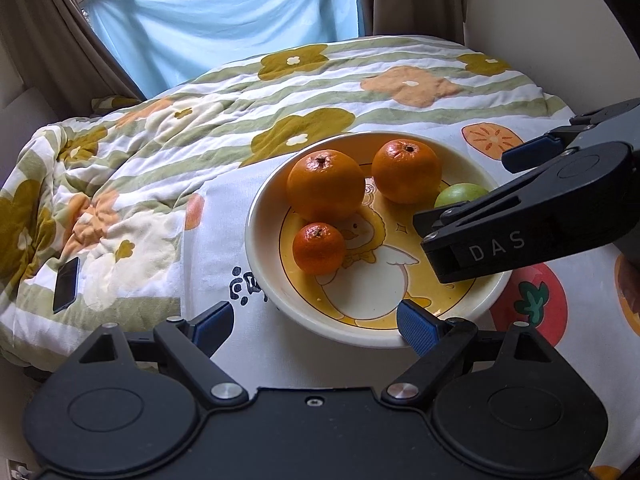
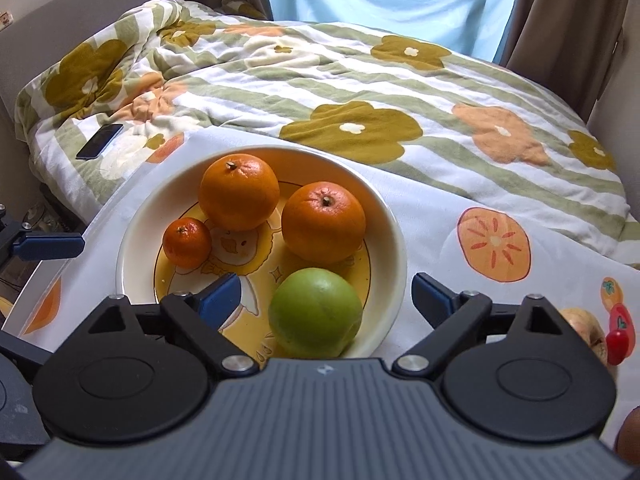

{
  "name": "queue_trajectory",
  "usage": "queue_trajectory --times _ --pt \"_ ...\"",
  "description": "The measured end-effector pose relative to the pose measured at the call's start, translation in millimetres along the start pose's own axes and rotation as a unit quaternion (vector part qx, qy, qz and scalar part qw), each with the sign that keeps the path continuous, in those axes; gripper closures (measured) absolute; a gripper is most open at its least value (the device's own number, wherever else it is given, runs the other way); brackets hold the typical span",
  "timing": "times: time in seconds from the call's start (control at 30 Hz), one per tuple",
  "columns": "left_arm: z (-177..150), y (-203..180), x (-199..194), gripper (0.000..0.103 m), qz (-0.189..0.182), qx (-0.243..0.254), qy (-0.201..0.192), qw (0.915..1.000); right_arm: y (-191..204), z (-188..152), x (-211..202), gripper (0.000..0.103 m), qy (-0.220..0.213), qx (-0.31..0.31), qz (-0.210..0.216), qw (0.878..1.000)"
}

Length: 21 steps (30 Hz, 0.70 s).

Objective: Organize fruits
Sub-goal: 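Lower the green pomelo into the bowl and open the right tool, then move both tools back toward the remaining fruit on the sheet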

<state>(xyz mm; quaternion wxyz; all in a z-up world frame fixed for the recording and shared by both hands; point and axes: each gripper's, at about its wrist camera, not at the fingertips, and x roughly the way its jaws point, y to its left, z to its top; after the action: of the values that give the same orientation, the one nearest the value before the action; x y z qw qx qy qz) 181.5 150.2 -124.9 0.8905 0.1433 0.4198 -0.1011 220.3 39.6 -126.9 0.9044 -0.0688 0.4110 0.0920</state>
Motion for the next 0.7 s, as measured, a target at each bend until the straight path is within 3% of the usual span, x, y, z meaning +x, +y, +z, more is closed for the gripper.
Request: queue_trajectory --times 0.37,0.7 --pt "0.5 -8.3 -11.5 0.011 -0.005 -0.006 -0.001 1.0 -6.3 -4.8 -24.4 0.0 -0.005 0.014 0.011 1.0" --pt "2.9 -28.7 -42.8 0.011 0.028 -0.031 -0.019 0.9989 -25.0 -15.1 -62.3 0.0 -0.021 0.018 0.038 0.999"
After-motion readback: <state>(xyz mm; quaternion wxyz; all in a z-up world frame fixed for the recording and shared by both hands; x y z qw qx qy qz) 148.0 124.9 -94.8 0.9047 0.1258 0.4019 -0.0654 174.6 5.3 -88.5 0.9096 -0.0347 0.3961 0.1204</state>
